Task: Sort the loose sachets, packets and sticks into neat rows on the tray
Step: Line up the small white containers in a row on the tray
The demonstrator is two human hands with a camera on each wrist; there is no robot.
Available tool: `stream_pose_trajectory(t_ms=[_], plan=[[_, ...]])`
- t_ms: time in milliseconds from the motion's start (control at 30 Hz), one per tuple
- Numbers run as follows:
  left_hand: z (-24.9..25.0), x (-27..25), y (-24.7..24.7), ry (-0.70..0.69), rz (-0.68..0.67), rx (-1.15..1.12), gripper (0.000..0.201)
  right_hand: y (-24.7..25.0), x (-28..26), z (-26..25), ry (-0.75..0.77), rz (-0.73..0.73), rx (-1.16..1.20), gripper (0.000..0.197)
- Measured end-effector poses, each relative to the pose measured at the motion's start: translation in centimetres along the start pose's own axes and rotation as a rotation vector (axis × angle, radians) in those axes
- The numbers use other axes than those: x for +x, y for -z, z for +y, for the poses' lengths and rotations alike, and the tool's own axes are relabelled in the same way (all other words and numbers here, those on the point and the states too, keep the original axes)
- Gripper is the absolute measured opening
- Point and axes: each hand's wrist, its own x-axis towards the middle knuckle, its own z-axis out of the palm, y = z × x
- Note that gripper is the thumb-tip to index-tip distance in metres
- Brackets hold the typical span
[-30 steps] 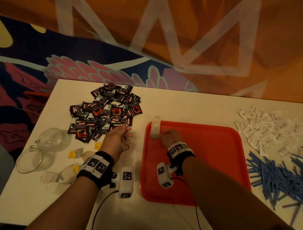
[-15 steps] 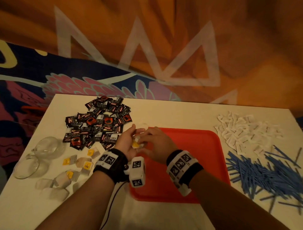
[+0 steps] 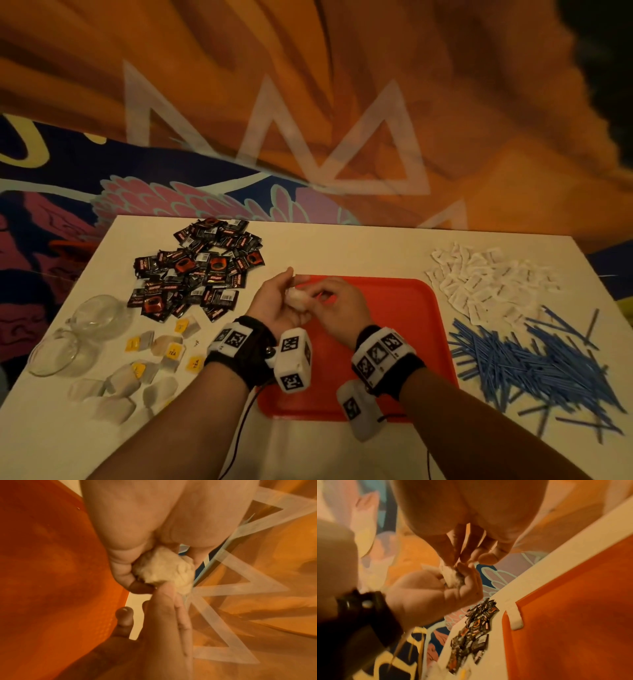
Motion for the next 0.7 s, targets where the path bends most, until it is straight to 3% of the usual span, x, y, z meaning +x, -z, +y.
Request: stream_pose_trajectory(t_ms=[100,200,333,433,700], plan=[[-0.5,0.4,-0.1,0.006,0.022,0.022,0.029,0.9,-0.2,-0.5,-0.110,0.023,0.168,0.028],[-1.0,-0.1,-0.4,-0.002,-0.060,-0.036,0.035,1.5,-0.3,-0.8,-0.198,0.032,0.326,0.027],[-1.8,-1.3,-1.0,-0.169,-0.169,-0.049,0.030,2.4,-0.2,-1.1,-0.235,0.081,0.371,0.022],[-2.4,-1.5,-1.2,-0.259,-0.156,0.036,0.013,3.2,-0.4,-1.3,-0.239,0.098,0.399,0.022],[-3.4,-2.6,-2.7,-0.360,-0.104,0.216,0.017,5.1,-0.6,-1.7,-0.277,0.067,0.443,0.017]])
